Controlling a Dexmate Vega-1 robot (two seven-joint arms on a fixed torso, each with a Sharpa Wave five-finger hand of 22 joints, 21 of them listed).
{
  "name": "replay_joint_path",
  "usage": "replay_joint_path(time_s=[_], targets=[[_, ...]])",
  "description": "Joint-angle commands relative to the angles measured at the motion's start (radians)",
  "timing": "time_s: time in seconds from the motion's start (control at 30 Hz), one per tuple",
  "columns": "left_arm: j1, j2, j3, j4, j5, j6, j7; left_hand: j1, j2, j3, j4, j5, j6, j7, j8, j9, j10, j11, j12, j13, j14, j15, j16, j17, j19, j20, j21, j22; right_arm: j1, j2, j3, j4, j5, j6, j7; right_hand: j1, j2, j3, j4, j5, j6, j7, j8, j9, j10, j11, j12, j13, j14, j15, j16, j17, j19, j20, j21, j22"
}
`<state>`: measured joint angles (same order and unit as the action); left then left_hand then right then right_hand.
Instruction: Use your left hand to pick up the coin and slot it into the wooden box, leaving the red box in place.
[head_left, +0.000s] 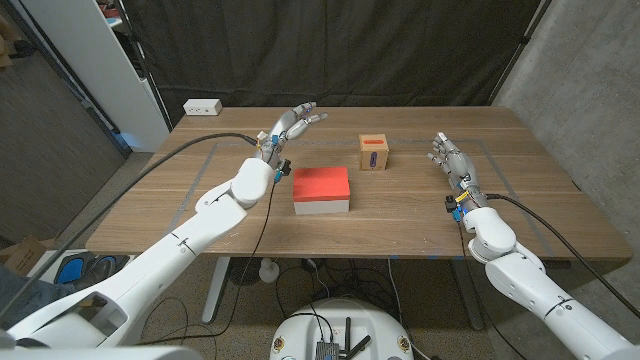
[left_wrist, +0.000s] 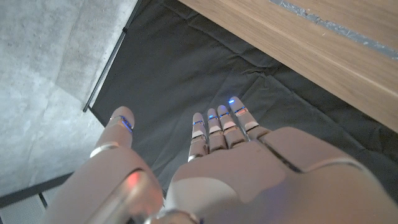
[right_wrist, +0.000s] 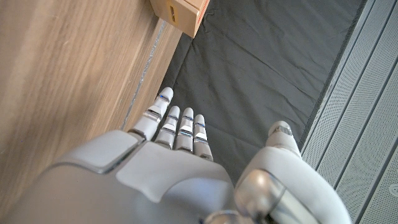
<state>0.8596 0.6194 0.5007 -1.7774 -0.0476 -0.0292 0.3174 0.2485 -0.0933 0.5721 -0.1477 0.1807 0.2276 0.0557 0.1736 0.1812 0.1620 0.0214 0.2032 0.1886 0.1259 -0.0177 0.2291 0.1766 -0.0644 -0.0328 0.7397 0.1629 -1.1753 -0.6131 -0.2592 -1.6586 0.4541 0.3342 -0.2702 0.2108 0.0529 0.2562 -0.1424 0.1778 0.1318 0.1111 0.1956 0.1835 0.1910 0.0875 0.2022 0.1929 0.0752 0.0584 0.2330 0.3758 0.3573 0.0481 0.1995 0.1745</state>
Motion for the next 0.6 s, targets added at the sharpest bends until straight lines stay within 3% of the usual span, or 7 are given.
replay_joint_path(time_s=[0.03,0.3,0.6], targets=[[0.134,-0.029,-0.099,0.078,-0.192,-0.205,-0.01,-0.02,-0.004,-0.013,0.003,-0.002,-0.025,0.0,-0.002,0.0,-0.023,-0.001,-0.008,0.002,-0.025,0.007,-0.017,0.003,-0.03,-0.035,-0.025,0.002,0.007,-0.004,-0.005,0.007,0.002,0.018,0.029,0.004,0.002,0.0,0.0,-0.003,0.012,0.0,0.001,0.003,0.009,0.002,0.002,0.001,0.011,0.0,0.004,0.001,0.011,0.003,0.005,0.002],[0.196,-0.05,-0.125,0.084,-0.248,-0.22,0.014,-0.027,-0.002,-0.015,0.002,-0.002,-0.025,-0.001,0.005,-0.001,-0.024,-0.009,-0.006,0.001,-0.027,0.003,-0.021,0.002,-0.022,-0.047,-0.037,0.003,-0.009,-0.025,0.006,-0.003,0.003,0.01,0.035,0.003,0.001,0.0,0.0,-0.003,0.014,0.0,0.002,0.003,0.01,0.004,0.001,0.001,0.011,-0.002,0.003,0.0,0.008,0.003,0.003,0.001],[0.211,-0.062,-0.128,0.09,-0.249,-0.242,0.023,-0.031,0.003,-0.016,0.001,-0.001,-0.011,-0.001,0.012,-0.002,-0.005,-0.008,0.002,0.001,-0.009,-0.001,-0.019,0.001,-0.008,-0.046,-0.046,0.003,0.001,-0.021,-0.003,0.011,0.015,0.01,0.053,0.003,-0.001,-0.001,0.0,-0.003,0.016,0.0,0.002,0.003,0.01,0.005,0.001,0.001,0.01,-0.001,0.002,0.0,0.006,0.003,0.002,0.001]])
